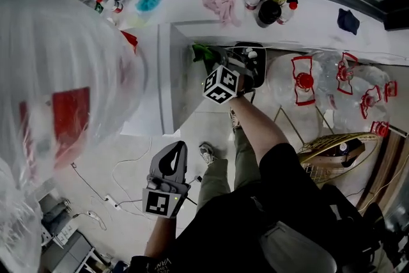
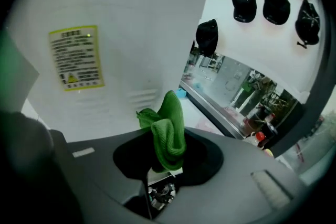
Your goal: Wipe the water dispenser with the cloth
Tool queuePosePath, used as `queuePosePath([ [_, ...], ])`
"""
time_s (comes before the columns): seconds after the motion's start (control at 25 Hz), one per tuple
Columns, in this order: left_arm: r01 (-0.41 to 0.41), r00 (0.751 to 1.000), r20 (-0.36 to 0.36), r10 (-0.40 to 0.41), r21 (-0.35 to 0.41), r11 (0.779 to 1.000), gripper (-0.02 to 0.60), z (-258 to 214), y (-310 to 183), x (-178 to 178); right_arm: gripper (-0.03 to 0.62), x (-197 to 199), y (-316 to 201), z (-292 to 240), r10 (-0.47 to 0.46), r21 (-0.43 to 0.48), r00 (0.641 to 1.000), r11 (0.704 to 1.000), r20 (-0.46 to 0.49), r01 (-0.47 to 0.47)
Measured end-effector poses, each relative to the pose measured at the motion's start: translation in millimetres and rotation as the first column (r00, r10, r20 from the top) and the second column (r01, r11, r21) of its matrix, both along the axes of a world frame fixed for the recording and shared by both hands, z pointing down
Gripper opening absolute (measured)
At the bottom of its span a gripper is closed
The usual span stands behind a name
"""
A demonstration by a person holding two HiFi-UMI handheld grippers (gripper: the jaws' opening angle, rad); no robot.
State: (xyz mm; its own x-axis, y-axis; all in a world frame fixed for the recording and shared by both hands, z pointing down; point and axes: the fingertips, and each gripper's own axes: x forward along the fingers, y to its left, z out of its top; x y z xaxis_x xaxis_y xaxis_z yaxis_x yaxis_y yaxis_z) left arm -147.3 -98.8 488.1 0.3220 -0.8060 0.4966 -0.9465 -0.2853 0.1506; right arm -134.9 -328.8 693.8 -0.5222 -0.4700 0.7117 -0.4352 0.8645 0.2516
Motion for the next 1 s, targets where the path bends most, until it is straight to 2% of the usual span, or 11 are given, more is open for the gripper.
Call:
queuePosePath([
  [0.24,-0.091,0.996,0.007,0.090,0.016,0.996,0.002,-2.2,-0.7,17.8,0.092,35.2,96.0,10.0,-0.014,-0.069,0.999,0.997,0.036,0.017],
  [0.4,-0.131,0.991,0.014,0.130,0.027,0.991,0.002,-2.2,1.4,30.3,0.092,40.8,154.4,24.3,-0.095,-0.119,0.995,0.988,0.028,0.097],
  [0.6,-0.157,0.987,0.020,0.156,0.029,0.987,0.002,-3.5,6.2,38.6,0.092,24.8,203.5,38.5,-0.215,-0.146,0.976,0.965,0.025,0.216],
  [0.8,-0.124,0.992,0.020,0.123,0.024,0.992,0.002,-3.4,7.0,34.3,0.092,1.7,213.6,48.7,-0.295,-0.172,0.956,0.941,0.011,0.292],
  [1.0,-0.071,0.997,0.008,0.071,0.010,0.997,0.002,5.1,0.0,30.0,0.092,-14.7,182.8,56.4,-0.308,-0.167,0.951,0.939,-0.018,0.301],
])
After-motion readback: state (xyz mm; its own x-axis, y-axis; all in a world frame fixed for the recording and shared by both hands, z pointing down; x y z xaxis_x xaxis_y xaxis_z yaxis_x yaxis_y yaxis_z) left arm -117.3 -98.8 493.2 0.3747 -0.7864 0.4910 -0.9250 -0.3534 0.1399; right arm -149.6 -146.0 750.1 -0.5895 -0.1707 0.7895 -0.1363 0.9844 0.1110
